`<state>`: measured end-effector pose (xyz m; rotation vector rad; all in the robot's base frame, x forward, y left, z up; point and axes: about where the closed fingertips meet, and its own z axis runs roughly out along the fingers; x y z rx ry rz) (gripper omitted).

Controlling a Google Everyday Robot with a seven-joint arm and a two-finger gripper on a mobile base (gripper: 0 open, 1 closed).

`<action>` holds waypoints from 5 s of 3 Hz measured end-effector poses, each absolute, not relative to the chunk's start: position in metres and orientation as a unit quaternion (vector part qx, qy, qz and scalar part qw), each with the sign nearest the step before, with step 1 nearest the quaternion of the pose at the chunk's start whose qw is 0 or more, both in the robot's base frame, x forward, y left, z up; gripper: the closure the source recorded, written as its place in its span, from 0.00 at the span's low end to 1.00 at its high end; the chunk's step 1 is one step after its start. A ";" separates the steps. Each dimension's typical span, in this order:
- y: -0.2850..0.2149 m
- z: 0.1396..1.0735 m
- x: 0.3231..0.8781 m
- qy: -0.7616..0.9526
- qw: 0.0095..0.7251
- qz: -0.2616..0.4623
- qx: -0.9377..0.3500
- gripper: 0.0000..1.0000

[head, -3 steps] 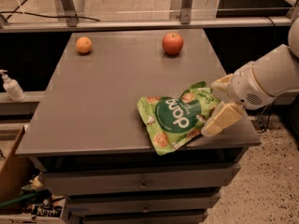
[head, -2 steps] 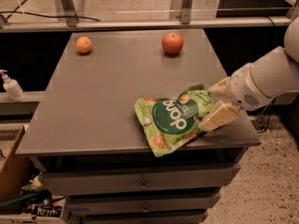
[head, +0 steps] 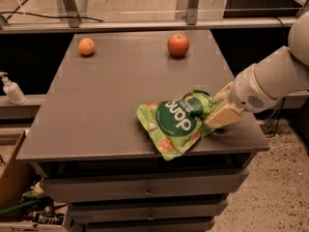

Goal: Move green rice chip bag near orange

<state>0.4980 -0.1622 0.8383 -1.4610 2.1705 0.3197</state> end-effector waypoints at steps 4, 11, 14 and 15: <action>-0.151 0.878 0.542 0.814 0.281 0.114 -0.496 1.00; -0.032 0.902 0.696 0.800 0.437 0.118 -0.393 1.00; 0.044 0.873 0.726 0.798 0.426 0.115 -0.411 1.00; 0.069 0.864 0.729 0.794 0.420 0.119 -0.423 1.00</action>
Offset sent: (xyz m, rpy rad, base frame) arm 0.0484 -0.0032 0.0476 -0.0019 0.0020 -0.1712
